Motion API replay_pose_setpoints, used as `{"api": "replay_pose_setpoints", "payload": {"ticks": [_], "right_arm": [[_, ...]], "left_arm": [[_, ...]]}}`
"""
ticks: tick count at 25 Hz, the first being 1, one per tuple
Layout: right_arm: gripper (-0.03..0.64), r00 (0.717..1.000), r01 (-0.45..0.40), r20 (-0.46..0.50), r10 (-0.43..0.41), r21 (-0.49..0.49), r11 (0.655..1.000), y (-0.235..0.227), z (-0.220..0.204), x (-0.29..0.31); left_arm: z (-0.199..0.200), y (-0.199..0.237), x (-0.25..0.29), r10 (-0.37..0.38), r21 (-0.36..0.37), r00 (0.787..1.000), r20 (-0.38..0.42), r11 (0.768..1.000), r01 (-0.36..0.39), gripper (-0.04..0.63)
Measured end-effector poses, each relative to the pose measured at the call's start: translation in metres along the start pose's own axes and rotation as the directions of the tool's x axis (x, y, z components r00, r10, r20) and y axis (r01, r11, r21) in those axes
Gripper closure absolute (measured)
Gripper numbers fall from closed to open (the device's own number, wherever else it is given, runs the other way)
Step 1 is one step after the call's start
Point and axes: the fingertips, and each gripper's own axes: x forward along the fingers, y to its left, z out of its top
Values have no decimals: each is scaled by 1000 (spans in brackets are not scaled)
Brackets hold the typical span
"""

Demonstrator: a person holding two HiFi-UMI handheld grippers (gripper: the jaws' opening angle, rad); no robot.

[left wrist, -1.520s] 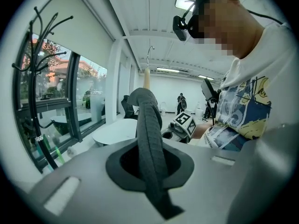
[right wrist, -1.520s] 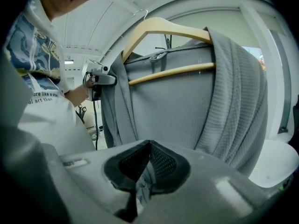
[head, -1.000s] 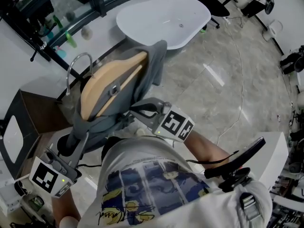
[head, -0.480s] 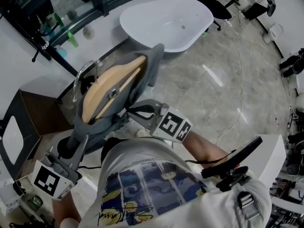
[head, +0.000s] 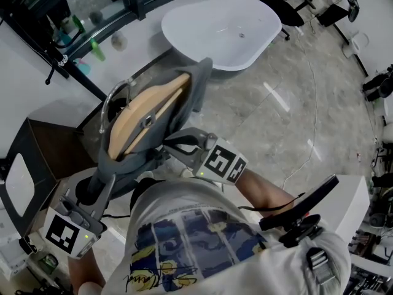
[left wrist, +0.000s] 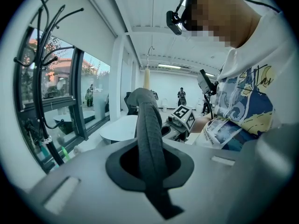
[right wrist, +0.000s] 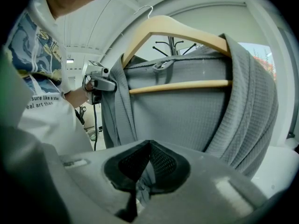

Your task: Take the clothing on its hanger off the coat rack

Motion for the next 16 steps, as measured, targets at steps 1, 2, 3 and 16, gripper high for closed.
{"api": "replay_pose_setpoints", "payload": {"ticks": [1,2,3,16], "right_arm": [[615,1000,1,-2,-1,2,1000,-3,2,6],[615,1000,3,-5,-3,4,1000,-7,5,14],[615,1000,5,-8,-5,4,1000,-10,9,21],[615,999,32,-6,-32,-9,999,-13,36,66]], "left_arm": [[0,7,-1,-3,1,1000,-1,1000,3,592],[1,17,-2,-5,2,1000,0,1000,5,592],[2,27,-4,-6,4,1000,3,1000,6,592],[6,81,-28,-29,8,1000,5,1000,29,592]]}}
